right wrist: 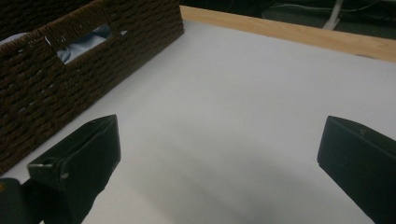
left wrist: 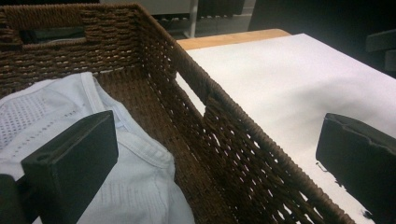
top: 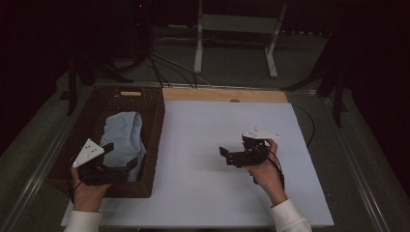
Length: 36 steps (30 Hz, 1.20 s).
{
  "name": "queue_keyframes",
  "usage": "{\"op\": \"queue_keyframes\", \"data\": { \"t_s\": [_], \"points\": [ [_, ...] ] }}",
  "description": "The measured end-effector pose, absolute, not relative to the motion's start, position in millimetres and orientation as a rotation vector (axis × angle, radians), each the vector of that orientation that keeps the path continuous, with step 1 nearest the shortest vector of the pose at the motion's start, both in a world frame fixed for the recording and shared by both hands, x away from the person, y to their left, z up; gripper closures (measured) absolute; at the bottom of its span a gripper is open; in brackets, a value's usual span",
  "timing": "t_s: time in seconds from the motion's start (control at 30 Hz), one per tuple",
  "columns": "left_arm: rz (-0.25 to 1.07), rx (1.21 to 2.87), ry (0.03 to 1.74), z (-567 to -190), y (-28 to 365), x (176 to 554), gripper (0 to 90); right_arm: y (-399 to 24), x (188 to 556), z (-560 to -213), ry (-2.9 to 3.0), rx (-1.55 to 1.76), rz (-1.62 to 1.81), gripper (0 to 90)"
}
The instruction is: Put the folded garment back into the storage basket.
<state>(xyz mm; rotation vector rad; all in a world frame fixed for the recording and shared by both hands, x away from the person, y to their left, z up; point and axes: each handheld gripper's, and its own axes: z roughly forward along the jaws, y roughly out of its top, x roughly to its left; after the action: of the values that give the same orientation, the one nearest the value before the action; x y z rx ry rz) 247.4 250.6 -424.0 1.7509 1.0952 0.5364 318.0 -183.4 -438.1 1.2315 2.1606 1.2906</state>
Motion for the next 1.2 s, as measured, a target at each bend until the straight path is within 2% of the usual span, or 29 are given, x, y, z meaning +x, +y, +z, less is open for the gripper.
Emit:
{"op": "queue_keyframes", "data": {
  "t_s": [0.7, 1.2],
  "points": [
    [0.554, 1.729, 1.068, -429, 253, 245, 0.1, -239, 296, -437, 2.041, 1.265, 1.34, 0.0],
    [0.549, 1.727, 1.077, -431, 254, 246, 0.1, -278, 278, -448, 1.959, 1.276, 1.342, 0.0]
  ]
}}
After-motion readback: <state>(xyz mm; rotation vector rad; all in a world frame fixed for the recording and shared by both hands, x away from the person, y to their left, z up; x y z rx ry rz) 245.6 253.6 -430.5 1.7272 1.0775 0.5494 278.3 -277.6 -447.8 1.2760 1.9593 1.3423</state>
